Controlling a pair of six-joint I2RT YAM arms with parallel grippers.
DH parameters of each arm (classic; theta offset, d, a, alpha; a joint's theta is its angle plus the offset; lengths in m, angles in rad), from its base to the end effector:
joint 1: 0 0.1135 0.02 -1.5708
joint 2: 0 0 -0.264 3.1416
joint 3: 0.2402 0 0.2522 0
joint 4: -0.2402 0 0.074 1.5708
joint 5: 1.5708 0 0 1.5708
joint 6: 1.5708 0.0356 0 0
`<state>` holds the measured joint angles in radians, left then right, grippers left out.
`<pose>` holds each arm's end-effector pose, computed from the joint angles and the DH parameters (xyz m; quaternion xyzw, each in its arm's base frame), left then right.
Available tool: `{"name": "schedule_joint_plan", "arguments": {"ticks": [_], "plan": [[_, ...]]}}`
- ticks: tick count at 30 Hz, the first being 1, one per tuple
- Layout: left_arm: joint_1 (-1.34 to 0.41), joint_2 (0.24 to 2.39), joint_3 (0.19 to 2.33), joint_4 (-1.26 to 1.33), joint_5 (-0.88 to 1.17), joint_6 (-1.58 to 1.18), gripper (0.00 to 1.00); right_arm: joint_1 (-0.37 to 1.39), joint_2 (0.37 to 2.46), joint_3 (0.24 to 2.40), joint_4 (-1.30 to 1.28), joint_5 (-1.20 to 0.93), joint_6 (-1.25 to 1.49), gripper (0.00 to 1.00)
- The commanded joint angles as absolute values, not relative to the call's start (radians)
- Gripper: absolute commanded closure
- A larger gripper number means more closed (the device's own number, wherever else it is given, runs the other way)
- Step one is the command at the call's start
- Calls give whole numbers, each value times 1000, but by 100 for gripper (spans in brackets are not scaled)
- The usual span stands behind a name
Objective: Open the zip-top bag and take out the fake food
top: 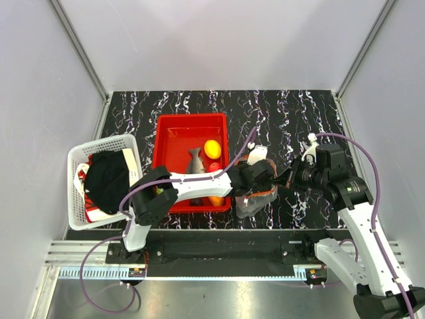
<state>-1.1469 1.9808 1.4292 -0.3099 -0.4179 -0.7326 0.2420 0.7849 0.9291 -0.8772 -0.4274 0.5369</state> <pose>0.1920 -0.3903 0.1975 0.1182 0.9126 -0.1595 0.3575 0.1383 0.0493 0.3235 0.0458 0.8957 0.3302 0.2942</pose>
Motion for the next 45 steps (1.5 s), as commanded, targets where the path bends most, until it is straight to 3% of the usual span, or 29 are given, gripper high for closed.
{"name": "schedule_joint_plan", "arguments": {"ticks": [1,10,19,22,26,30,36,39,40,42,43,45], "plan": [[-1129,2019,1491,-261,-365,-722,15,242,792,957,-845,-426,512,100],[-1111,2057,1532,-227,-385,-684,8,244,813,953,-824,-414,495,100],[-1092,2112,1525,-57,-387,-603,18,242,847,957,-801,-368,465,100],[-1080,2111,1497,-3,-387,-581,29,244,862,957,-789,-350,454,100],[-1074,2100,1467,83,-383,-529,56,244,885,946,-775,-342,446,100],[-1075,2071,1447,81,-380,-499,74,244,891,948,-775,-310,440,100],[-1084,1904,1267,133,-354,-557,85,244,868,980,-801,-449,417,100],[-1109,1800,1178,150,-312,-609,83,244,792,965,-802,-587,367,100],[-1135,1775,1143,155,-307,-617,65,244,758,960,-811,-615,358,100],[-1170,1718,1124,137,-337,-636,40,244,658,951,-828,-640,356,100],[-1189,1714,1126,114,-345,-653,31,242,634,947,-831,-624,376,100],[-1192,1721,1141,45,-350,-713,25,244,618,927,-831,-557,403,100]]}}
